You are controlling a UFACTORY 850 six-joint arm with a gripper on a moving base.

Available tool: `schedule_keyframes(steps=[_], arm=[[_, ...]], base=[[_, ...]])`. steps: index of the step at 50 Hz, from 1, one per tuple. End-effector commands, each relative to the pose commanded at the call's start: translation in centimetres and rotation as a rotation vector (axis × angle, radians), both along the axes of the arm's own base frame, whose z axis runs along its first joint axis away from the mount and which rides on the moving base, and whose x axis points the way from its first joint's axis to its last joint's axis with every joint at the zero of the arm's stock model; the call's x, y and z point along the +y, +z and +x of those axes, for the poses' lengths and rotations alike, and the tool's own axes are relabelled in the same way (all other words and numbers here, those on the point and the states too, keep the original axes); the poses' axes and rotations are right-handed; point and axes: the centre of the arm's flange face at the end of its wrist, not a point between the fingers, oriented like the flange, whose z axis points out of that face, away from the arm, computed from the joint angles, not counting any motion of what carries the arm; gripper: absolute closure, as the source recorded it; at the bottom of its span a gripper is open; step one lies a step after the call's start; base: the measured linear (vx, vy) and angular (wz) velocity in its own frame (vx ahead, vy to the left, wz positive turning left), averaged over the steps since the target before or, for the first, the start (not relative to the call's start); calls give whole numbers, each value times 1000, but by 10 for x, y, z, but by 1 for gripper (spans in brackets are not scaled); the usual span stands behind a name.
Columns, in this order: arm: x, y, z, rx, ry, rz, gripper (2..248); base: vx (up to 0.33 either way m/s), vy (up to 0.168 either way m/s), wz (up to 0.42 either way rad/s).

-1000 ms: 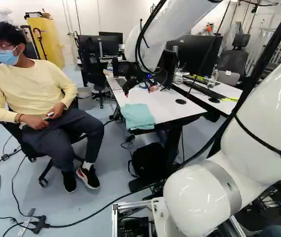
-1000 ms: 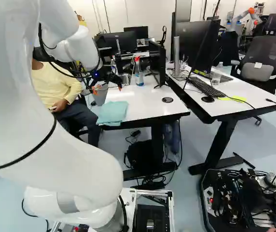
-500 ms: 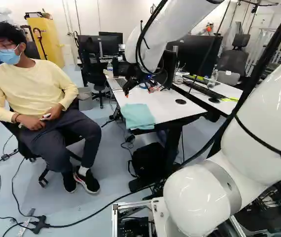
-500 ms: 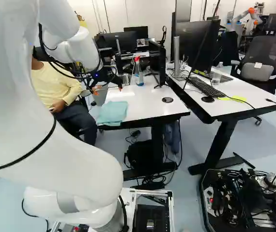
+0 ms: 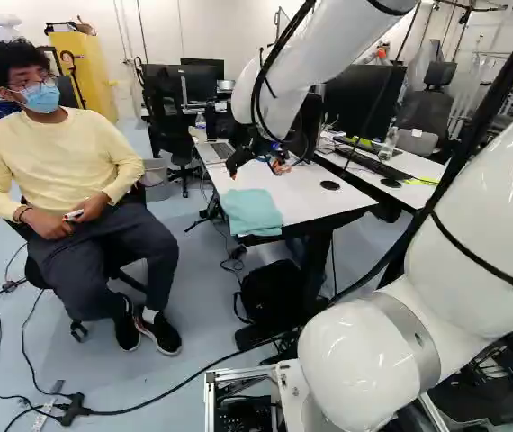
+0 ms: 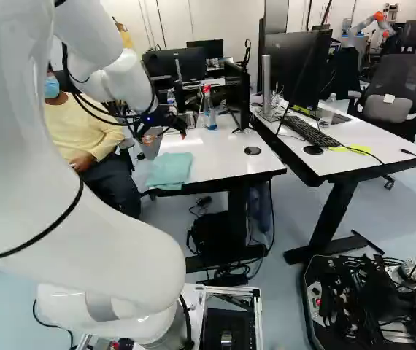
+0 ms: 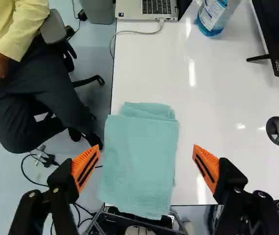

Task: Clean the table with the green towel

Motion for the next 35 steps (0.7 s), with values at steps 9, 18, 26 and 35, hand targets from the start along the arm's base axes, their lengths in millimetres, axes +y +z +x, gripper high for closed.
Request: schedule_keyframes(steps=[9,18,26,35], arm=[[-4,-9,-3,-28,-9,9,3],[-10,-20,-8,-60,-19,18,3],[-15,-31,-13,-93,-29,27,3],[-21,-44,-19,-134,-43,38,3]], base=[[0,0,0],[0,0,0],[0,0,0],[0,0,0]])
